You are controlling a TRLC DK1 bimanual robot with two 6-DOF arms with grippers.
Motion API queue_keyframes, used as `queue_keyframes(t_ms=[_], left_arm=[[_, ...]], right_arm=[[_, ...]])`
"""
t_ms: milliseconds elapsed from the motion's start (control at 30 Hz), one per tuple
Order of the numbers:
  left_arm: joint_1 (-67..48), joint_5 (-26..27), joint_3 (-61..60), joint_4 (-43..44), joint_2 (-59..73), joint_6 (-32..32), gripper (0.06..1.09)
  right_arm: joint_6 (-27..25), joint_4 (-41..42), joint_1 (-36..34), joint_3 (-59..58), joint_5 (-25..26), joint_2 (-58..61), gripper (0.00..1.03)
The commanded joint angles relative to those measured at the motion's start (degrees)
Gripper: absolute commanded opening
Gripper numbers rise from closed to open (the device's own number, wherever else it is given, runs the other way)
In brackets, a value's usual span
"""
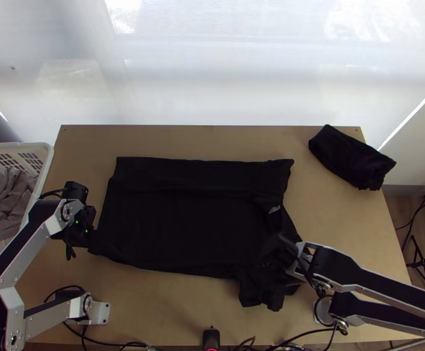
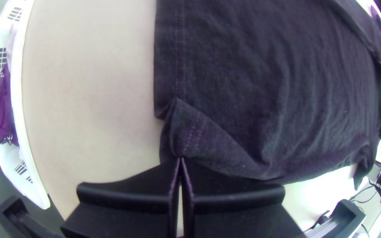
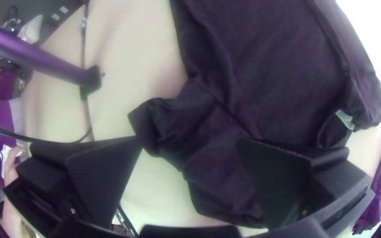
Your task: Fold the t-shirt
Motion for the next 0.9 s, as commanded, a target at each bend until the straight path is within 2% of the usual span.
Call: queue_keyframes(t_ms=[0, 200, 433, 700, 800, 867], left_arm=[[0.0, -0.09, 0.41, 0.14, -0.09, -0.94, 0.09], [0.0, -0.09, 0.41, 0.23, 0.79, -1.03, 0.09], [0.09, -0.09, 0.76, 0.32, 1.58, -1.11, 0.09], [0.09, -0.09, 0.85, 1.64, 3.34, -1.2, 0.09], [0.0, 0.0, 1.29, 1.64, 3.78, -1.2, 0.09], [0.0, 0.09, 1.47, 1.64, 3.96, -1.11, 0.09]], right_arm=[[3.12, 2.16, 5.92, 3.14, -3.53, 4.82, 0.97], [4.26, 2.07, 9.09, 5.34, -8.98, 11.67, 0.97], [0.75, 2.95, 9.79, 3.67, -8.81, 16.59, 0.97], [0.48, 6.55, 8.91, 2.53, -6.7, 18.26, 0.97], [0.57, 7.69, 8.03, 2.09, -5.91, 19.32, 0.95], [0.48, 8.57, 7.24, 1.47, -5.12, 19.49, 0.89]])
